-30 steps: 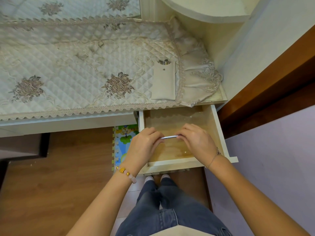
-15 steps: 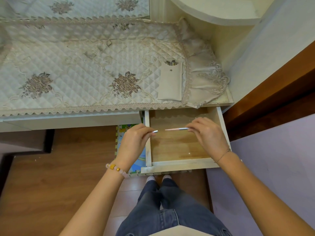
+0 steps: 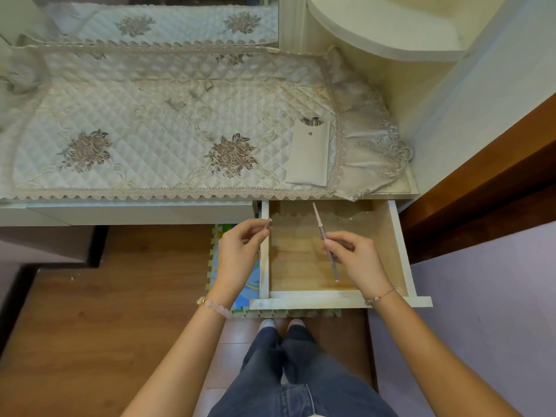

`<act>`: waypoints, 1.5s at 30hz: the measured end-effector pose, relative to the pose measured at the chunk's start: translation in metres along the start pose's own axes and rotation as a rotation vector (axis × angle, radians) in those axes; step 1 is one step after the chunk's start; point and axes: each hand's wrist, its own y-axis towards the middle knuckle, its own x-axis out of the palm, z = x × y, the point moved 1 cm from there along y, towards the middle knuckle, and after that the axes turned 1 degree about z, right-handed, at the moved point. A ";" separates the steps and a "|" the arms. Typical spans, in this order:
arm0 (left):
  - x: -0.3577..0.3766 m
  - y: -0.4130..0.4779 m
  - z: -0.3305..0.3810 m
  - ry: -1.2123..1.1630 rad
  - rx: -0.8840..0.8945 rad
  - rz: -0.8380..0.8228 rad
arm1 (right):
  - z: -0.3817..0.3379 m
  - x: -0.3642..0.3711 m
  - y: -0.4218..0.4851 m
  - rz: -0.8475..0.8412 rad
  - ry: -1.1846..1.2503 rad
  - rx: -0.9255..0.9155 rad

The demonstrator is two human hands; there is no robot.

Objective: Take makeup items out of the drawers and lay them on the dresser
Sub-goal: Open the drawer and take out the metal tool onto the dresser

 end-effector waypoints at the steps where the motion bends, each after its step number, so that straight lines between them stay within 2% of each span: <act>1: 0.000 0.000 0.000 -0.020 -0.014 0.005 | 0.000 0.001 0.000 -0.013 0.056 0.024; 8: 0.004 0.005 -0.006 0.033 -0.044 0.068 | 0.002 0.007 0.012 -0.091 0.205 0.133; 14: -0.005 0.025 -0.004 0.021 -0.061 0.124 | -0.010 0.019 0.038 -0.109 0.171 0.110; 23: -0.016 0.113 0.001 0.076 -0.101 0.110 | -0.046 0.057 0.111 0.012 0.124 0.077; 30: -0.014 0.179 0.006 0.199 -0.039 0.107 | -0.061 0.092 0.172 0.166 -0.165 0.049; 37: -0.007 0.210 -0.001 0.334 0.012 0.093 | -0.076 0.110 0.197 0.228 -0.520 -0.006; 45: -0.004 0.211 -0.008 0.430 0.126 0.092 | -0.073 0.118 0.201 0.268 -0.643 -0.010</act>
